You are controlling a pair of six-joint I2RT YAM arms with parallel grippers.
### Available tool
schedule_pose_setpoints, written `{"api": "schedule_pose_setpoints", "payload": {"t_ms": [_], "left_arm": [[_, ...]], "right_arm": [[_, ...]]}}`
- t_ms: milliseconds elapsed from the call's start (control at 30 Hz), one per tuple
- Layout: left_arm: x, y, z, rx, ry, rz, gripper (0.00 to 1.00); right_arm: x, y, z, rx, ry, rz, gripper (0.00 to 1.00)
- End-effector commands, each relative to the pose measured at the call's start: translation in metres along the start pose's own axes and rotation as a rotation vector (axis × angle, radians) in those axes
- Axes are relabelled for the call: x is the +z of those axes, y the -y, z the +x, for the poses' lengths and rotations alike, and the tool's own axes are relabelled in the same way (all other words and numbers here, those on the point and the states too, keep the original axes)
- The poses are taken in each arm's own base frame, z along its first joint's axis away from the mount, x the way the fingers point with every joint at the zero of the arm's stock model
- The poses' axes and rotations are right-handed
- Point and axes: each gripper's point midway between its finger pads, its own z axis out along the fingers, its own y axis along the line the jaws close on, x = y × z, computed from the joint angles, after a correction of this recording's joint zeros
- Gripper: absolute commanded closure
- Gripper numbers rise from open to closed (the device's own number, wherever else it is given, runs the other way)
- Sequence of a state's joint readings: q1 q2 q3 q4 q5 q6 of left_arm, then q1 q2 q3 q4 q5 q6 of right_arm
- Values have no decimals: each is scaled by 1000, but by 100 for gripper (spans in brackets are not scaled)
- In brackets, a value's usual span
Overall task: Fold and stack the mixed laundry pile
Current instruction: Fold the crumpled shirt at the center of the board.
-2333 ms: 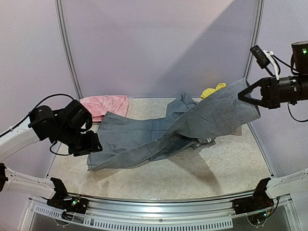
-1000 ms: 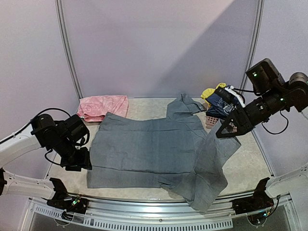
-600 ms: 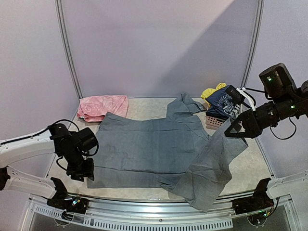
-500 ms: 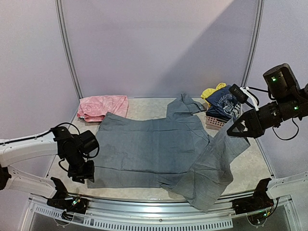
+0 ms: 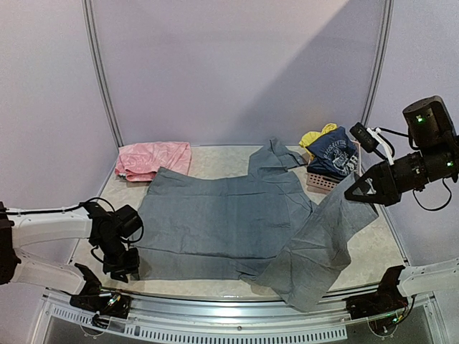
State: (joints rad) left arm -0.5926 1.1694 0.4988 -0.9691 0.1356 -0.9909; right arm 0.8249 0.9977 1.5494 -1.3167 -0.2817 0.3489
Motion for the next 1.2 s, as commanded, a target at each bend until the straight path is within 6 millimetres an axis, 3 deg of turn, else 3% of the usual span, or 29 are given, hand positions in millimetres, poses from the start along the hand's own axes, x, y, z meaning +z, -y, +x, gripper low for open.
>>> {"api": "schedule_pose_setpoints", "payload": {"t_ms": [0,200,500,700,900,1167], "left_arm": [[10,10,-10,-11,30,70,66],[15,7,-18,-42,71,83,73],[9,11,-29,-50,147,136,100],[-9,4,-22,-72,150,132,100],[-32,-5,-12,-110,156,138,100],[-59,2,-14,-125,177,161,100]], "right_arm": [[2,0,1,-37,1,-2,100],[1,-1,3,-51,-1,-5,100],[1,0,3,-69,-3,-1,100],[1,-2,-2,-112,-7,0,100],[-5,-6,-20,-197,21,15,100],[-11,1,-39,-312,24,105,100]]}}
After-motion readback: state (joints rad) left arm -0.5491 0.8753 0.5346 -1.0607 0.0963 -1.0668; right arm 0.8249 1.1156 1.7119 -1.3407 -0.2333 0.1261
